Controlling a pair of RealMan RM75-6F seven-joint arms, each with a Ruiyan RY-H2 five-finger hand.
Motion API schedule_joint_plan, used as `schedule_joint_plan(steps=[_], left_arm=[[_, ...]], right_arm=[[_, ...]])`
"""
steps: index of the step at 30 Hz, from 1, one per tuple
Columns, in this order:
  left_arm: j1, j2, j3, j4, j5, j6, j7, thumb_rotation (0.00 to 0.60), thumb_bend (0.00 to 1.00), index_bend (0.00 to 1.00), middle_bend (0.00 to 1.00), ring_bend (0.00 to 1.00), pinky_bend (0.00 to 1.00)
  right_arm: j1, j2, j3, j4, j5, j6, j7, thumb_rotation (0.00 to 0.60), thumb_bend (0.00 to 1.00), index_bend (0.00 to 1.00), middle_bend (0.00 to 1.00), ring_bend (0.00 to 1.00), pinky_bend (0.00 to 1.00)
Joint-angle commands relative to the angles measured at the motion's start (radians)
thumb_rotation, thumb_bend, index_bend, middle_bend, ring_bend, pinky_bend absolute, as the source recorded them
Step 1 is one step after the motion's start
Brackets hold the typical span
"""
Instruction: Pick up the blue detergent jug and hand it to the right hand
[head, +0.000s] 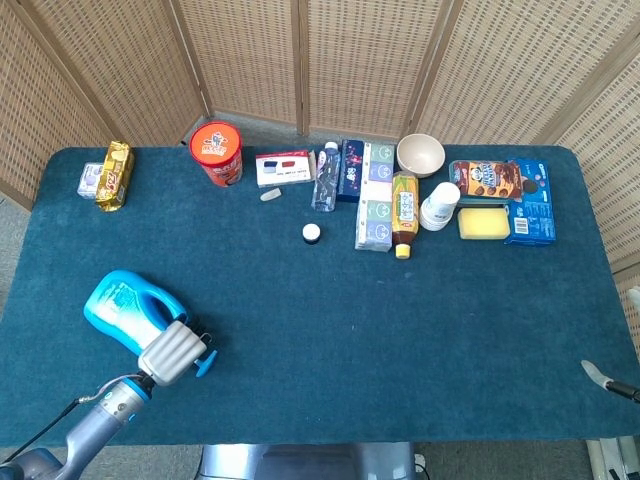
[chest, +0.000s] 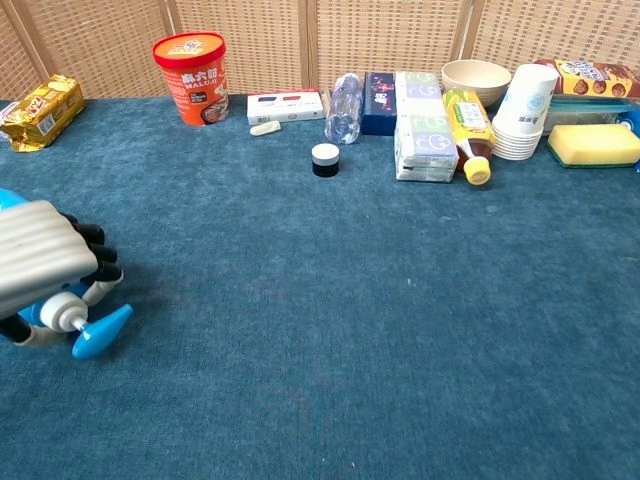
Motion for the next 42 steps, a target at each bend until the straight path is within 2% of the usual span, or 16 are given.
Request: schedule_joint_plan(steps=[1, 13, 25, 30, 37, 40, 42], left_arm=[[0.004, -0.001, 0.004, 0.010, 0.023, 0.044, -0.032, 0.600, 0.37, 0.61, 0.56, 0.48, 0.65], [0.005, 0.141, 0.002, -0.149, 0.123, 0.223, -0.230, 0.600, 0.38, 0.64, 0.60, 0.51, 0.67], [-0.006, 0.260, -0.023, -0.287, 0.187, 0.330, -0.404, 0.600, 0.38, 0.64, 0.60, 0.51, 0.67], [-0.030, 0.288, -0.043, -0.327, 0.188, 0.333, -0.490, 0.600, 0.38, 0.64, 0.60, 0.51, 0.67], [-0.099, 0.320, -0.093, -0.374, 0.155, 0.278, -0.612, 0.600, 0.38, 0.64, 0.60, 0.51, 0.67], [-0.131, 0.342, -0.109, -0.400, 0.147, 0.244, -0.649, 0.600, 0.38, 0.64, 0.60, 0.51, 0.67], [-0.167, 0.371, -0.118, -0.427, 0.137, 0.204, -0.723, 0.600, 0.38, 0.64, 0.60, 0.51, 0.67]], right_arm=[[0.000, 0.001, -0.001, 0.002, -0.003, -0.001, 0.009, 0.600, 0.00, 0.00, 0.00, 0.00, 0.00], [0.003, 0.002, -0.007, -0.003, -0.010, -0.009, 0.012, 0.600, 0.00, 0.00, 0.00, 0.00, 0.00], [0.014, -0.009, -0.014, 0.001, -0.014, -0.030, -0.012, 0.600, 0.00, 0.00, 0.00, 0.00, 0.00], [0.029, -0.020, -0.020, 0.005, -0.019, -0.056, -0.021, 0.600, 0.00, 0.00, 0.00, 0.00, 0.00], [0.054, -0.032, -0.019, -0.001, -0.019, -0.093, -0.027, 0.600, 0.00, 0.00, 0.00, 0.00, 0.00], [0.071, -0.027, -0.020, -0.011, -0.021, -0.122, 0.002, 0.600, 0.00, 0.00, 0.00, 0.00, 0.00], [0.094, -0.012, -0.018, -0.026, -0.021, -0.159, 0.057, 0.600, 0.00, 0.00, 0.00, 0.00, 0.00]])
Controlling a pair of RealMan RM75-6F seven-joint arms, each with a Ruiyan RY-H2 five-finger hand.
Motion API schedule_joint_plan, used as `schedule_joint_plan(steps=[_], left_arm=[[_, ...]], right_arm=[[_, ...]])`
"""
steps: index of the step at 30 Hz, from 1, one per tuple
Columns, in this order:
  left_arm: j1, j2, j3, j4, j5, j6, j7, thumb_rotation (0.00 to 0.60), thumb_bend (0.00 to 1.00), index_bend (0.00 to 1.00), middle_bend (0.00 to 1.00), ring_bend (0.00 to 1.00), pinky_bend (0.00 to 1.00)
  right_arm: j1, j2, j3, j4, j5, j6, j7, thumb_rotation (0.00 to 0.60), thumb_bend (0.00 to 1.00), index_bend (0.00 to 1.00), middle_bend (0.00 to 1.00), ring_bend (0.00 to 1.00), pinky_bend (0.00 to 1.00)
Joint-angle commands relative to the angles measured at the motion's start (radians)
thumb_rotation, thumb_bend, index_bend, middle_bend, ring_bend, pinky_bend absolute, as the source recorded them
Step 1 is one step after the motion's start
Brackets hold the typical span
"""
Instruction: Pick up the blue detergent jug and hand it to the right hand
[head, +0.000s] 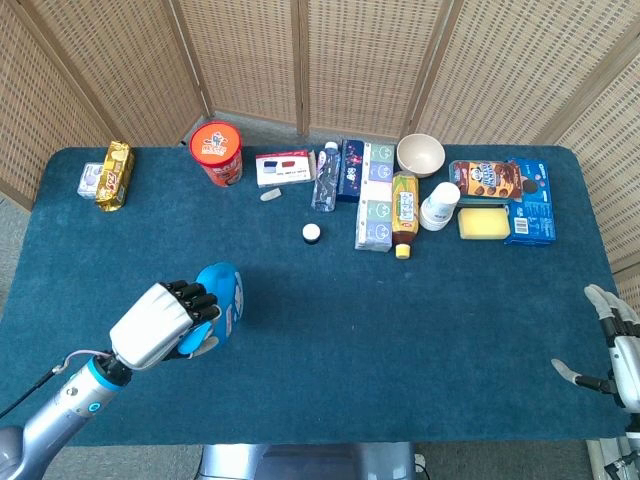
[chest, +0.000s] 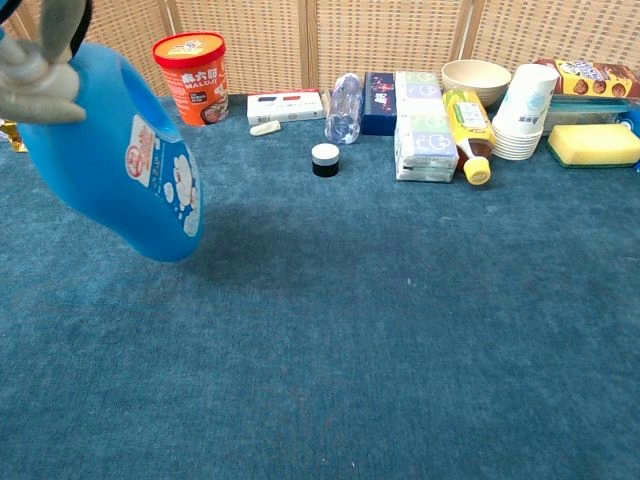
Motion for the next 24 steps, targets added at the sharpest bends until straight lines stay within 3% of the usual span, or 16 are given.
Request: schedule_joint_plan(steps=[1, 9, 14, 24], left_arm=[[-0.066, 0.056, -0.025, -0.048, -0.017, -0.069, -0.123, 0.600, 0.38, 0.64, 0.60, 0.51, 0.67], [-0.181, 0.080, -0.079, -0.109, -0.022, -0.158, -0.245, 0.600, 0.38, 0.64, 0.60, 0.51, 0.67], [-0.241, 0.025, -0.107, -0.144, -0.045, -0.209, -0.249, 0.600, 0.38, 0.64, 0.60, 0.51, 0.67], [-0.319, -0.072, -0.147, -0.181, -0.095, -0.282, -0.178, 0.600, 0.37, 0.64, 0.60, 0.51, 0.67]], right_arm=[[0.042, 0.027, 0.006, -0.028, -0.003, -0.062, 0.093, 0.600, 0.00, 0.00, 0.00, 0.00, 0.00], [0.134, 0.080, 0.025, -0.084, -0.039, -0.157, 0.286, 0.600, 0.00, 0.00, 0.00, 0.00, 0.01], [0.185, 0.102, 0.023, -0.107, -0.084, -0.192, 0.398, 0.600, 0.00, 0.00, 0.00, 0.00, 0.04], [0.250, 0.090, 0.032, -0.111, -0.094, -0.239, 0.461, 0.600, 0.00, 0.00, 0.00, 0.00, 0.04]])
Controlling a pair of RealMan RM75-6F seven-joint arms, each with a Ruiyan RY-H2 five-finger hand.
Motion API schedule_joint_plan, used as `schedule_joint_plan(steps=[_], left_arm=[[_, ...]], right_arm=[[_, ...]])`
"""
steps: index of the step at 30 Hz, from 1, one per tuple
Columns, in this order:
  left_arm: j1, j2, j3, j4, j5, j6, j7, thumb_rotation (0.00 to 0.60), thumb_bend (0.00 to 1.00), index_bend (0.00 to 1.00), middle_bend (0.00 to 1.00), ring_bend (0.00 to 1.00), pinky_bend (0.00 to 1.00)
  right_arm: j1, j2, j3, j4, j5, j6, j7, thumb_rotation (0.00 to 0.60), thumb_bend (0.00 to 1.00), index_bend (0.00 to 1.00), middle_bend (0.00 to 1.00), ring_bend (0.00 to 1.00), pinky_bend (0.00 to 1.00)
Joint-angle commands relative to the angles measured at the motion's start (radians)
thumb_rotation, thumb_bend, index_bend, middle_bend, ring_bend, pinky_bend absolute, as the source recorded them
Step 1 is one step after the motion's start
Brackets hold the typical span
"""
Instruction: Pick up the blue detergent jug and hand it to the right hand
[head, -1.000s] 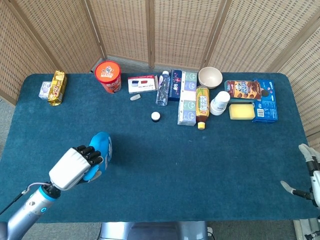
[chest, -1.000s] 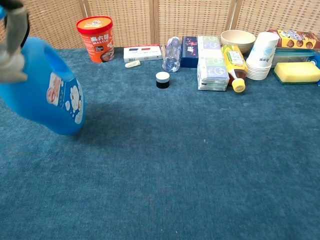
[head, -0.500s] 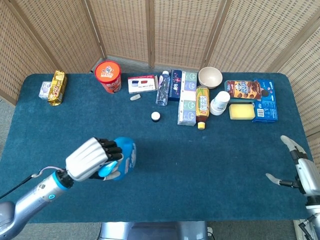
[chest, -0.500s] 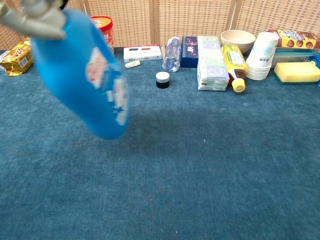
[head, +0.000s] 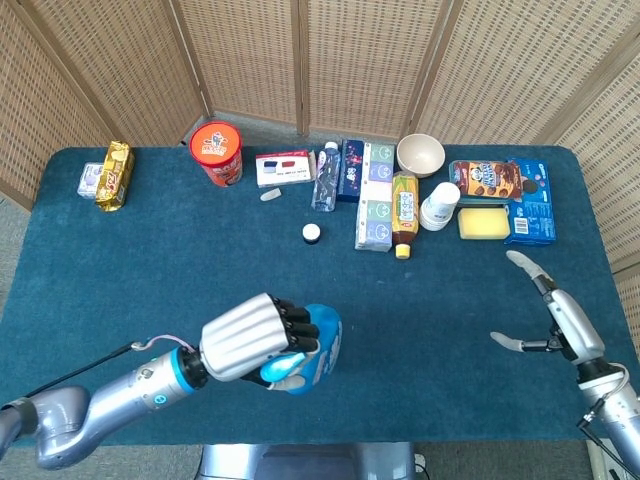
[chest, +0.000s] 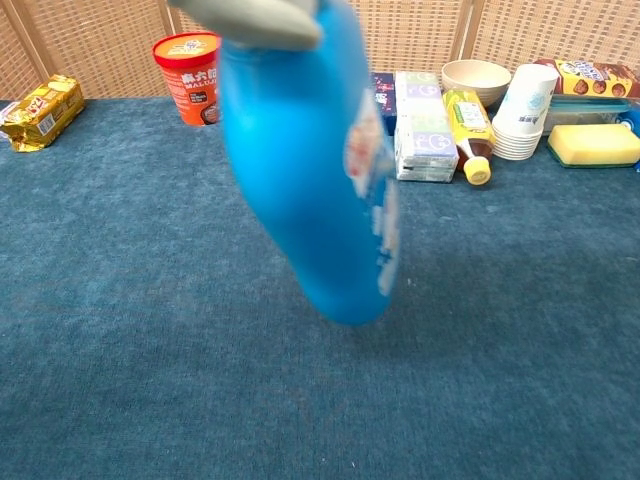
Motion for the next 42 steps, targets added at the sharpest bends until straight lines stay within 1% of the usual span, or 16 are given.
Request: schedule_joint_plan(steps=[1, 9, 15, 19, 26, 35, 42], left_arm=[[-0.029, -0.042, -0.016, -0.013, -0.027, -0.030, 0.045, 0.600, 0.37, 0.64, 0.60, 0.51, 0.67], [-0.059, -0.097, -0.034, -0.005, -0.077, -0.047, 0.093, 0.600, 0.37, 0.64, 0.60, 0.51, 0.67], [-0.078, -0.125, -0.045, 0.022, -0.097, -0.048, 0.088, 0.600, 0.37, 0.64, 0.60, 0.51, 0.67], [-0.095, -0.146, -0.057, 0.042, -0.114, -0.049, 0.073, 0.600, 0.36, 0.64, 0.60, 0.51, 0.67], [-0.128, -0.183, -0.075, 0.087, -0.143, -0.060, 0.054, 0.600, 0.36, 0.64, 0.60, 0.51, 0.67], [-0.161, -0.215, -0.096, 0.108, -0.186, -0.072, 0.039, 0.600, 0.36, 0.64, 0.60, 0.51, 0.67], [-0.181, -0.243, -0.102, 0.119, -0.203, -0.070, 0.030, 0.600, 0.36, 0.64, 0.60, 0.51, 0.67]], right_arm=[[0.023, -0.010, 0.002, 0.001, -0.002, -0.019, 0.028, 0.600, 0.00, 0.00, 0.00, 0.00, 0.04], [0.054, -0.022, -0.012, -0.007, -0.037, -0.022, 0.062, 0.600, 0.00, 0.00, 0.00, 0.00, 0.04], [0.084, -0.033, -0.025, -0.010, -0.069, -0.029, 0.100, 0.600, 0.00, 0.00, 0.00, 0.00, 0.08], [0.108, -0.042, -0.030, -0.010, -0.087, -0.034, 0.131, 0.600, 0.00, 0.00, 0.00, 0.00, 0.08], [0.164, -0.064, -0.017, -0.019, -0.085, -0.064, 0.157, 0.600, 0.00, 0.00, 0.00, 0.00, 0.09], [0.231, -0.098, -0.008, -0.040, -0.092, -0.097, 0.197, 0.600, 0.00, 0.00, 0.00, 0.00, 0.10], [0.270, -0.105, 0.000, -0.072, -0.075, -0.123, 0.179, 0.600, 0.00, 0.00, 0.00, 0.00, 0.10]])
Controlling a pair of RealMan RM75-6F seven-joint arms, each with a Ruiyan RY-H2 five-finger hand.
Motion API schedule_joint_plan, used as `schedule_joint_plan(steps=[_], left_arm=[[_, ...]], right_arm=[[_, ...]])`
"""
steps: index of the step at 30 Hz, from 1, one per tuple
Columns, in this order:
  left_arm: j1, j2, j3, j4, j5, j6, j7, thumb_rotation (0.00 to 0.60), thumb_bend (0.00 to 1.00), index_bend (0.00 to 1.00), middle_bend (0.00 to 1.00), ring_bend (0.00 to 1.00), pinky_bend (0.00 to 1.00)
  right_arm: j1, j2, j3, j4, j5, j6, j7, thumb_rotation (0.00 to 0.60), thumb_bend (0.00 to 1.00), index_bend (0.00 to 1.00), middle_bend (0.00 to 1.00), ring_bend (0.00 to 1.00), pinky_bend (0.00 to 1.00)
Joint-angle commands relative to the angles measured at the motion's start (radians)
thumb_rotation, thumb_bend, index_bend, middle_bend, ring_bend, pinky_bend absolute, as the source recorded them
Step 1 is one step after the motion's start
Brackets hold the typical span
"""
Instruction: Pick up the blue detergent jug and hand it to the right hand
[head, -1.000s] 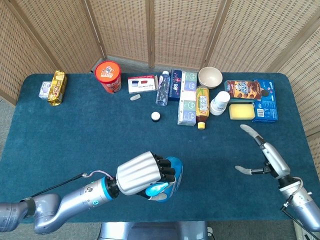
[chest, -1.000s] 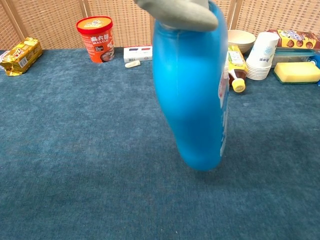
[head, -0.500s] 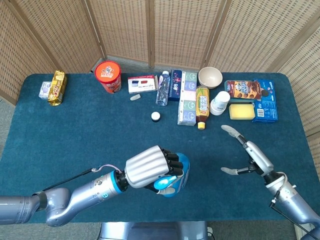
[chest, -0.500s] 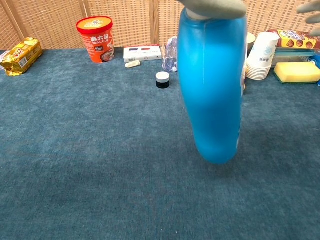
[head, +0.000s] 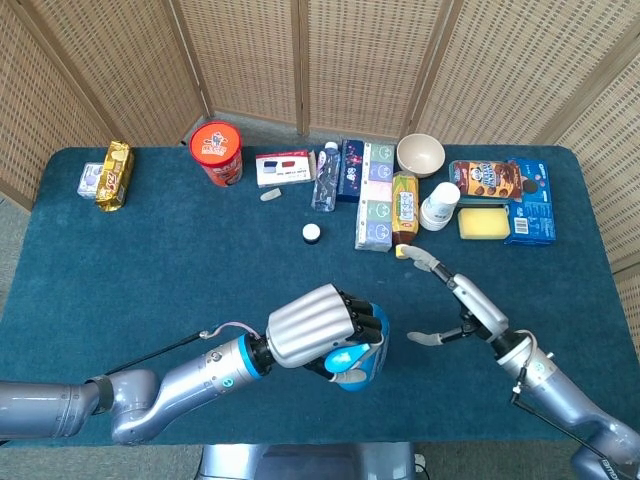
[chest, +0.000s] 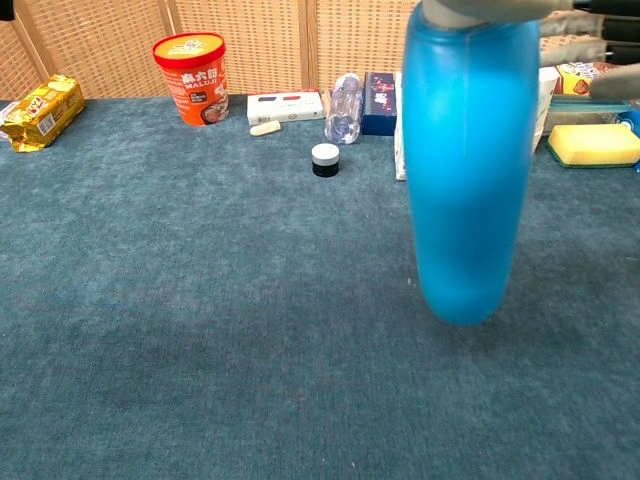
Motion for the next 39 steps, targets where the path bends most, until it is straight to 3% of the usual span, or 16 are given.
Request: schedule_joint_plan(steps=[1, 28, 30, 35, 39], left_arm=[[-0.006, -0.008, -0.003, 0.001, -0.006, 0.002, -0.004, 0.600, 0.36, 0.64, 0.60, 0.51, 0.67], [-0.052, -0.093, -0.014, 0.016, -0.046, 0.025, 0.030, 0.600, 0.36, 0.64, 0.60, 0.50, 0.67], [-0.055, -0.100, -0.013, 0.021, -0.046, 0.027, 0.030, 0.600, 0.36, 0.64, 0.60, 0.50, 0.67], [-0.054, -0.104, -0.009, 0.029, -0.047, 0.033, 0.030, 0.600, 0.36, 0.64, 0.60, 0.50, 0.67], [-0.049, -0.098, 0.000, 0.041, -0.051, 0.036, 0.014, 0.600, 0.36, 0.64, 0.60, 0.50, 0.67]], right_arm=[[0.011, -0.006, 0.003, -0.014, 0.012, -0.011, -0.013, 0.600, 0.00, 0.00, 0.00, 0.00, 0.10], [0.072, -0.115, 0.035, -0.104, 0.169, -0.094, -0.192, 0.600, 0.00, 0.00, 0.00, 0.00, 0.10], [0.076, -0.117, 0.041, -0.113, 0.179, -0.096, -0.202, 0.600, 0.00, 0.00, 0.03, 0.01, 0.10], [0.073, -0.120, 0.048, -0.130, 0.200, -0.091, -0.213, 0.600, 0.00, 0.00, 0.22, 0.07, 0.10], [0.072, -0.119, 0.048, -0.126, 0.196, -0.089, -0.188, 0.600, 0.00, 0.03, 0.29, 0.11, 0.11]])
